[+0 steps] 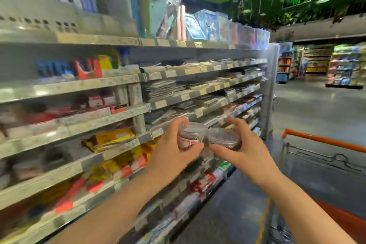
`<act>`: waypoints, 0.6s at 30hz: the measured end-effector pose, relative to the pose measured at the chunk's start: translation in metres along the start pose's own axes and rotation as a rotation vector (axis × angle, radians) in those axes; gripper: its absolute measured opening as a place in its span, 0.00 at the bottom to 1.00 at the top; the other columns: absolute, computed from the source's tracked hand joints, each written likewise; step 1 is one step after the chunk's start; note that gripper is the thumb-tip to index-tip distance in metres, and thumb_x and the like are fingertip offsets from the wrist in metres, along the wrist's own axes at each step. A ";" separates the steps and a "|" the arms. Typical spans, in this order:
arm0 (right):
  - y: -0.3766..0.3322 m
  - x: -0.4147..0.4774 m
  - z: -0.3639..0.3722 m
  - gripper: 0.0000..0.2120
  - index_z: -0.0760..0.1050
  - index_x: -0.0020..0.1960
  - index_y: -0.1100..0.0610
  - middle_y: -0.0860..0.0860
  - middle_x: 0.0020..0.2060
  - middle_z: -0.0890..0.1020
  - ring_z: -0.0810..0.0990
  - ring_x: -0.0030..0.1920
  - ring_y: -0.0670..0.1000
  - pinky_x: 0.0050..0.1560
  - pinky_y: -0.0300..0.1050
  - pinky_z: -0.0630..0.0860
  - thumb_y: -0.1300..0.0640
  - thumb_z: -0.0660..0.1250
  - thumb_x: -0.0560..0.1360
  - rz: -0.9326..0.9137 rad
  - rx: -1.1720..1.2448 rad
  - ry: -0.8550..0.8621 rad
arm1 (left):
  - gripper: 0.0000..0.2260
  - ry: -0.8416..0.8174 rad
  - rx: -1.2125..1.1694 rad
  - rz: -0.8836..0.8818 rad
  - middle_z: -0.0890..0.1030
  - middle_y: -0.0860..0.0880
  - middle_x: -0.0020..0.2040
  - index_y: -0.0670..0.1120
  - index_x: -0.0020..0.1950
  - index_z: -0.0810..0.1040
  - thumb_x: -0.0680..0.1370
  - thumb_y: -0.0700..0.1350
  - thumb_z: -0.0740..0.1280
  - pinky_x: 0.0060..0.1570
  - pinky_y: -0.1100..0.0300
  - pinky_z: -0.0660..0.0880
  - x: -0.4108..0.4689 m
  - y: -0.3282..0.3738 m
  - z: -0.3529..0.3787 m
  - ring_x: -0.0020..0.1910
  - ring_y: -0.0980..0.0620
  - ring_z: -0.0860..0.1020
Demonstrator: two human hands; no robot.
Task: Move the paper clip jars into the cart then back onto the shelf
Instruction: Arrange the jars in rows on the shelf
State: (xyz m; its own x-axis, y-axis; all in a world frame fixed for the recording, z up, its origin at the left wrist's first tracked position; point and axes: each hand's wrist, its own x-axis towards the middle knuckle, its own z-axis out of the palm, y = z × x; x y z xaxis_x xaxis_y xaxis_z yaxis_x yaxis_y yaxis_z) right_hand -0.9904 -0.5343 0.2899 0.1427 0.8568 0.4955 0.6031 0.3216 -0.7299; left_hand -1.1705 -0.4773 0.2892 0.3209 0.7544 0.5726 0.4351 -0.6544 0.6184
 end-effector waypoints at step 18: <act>-0.191 0.167 0.318 0.26 0.68 0.60 0.39 0.35 0.48 0.75 0.77 0.43 0.33 0.41 0.29 0.73 0.43 0.73 0.65 -0.366 0.352 -0.368 | 0.20 0.356 0.341 -0.208 0.79 0.59 0.43 0.59 0.53 0.68 0.66 0.54 0.73 0.38 0.74 0.71 0.001 -0.158 -0.331 0.40 0.67 0.77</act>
State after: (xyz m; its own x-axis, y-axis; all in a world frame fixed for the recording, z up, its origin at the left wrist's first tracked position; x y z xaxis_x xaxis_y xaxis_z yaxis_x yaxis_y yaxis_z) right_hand -1.3309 -0.3244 0.3623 -0.3418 0.7284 0.5938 0.2578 0.6803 -0.6861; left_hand -1.5174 -0.3900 0.3704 -0.0807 0.7635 0.6407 0.7268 -0.3948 0.5620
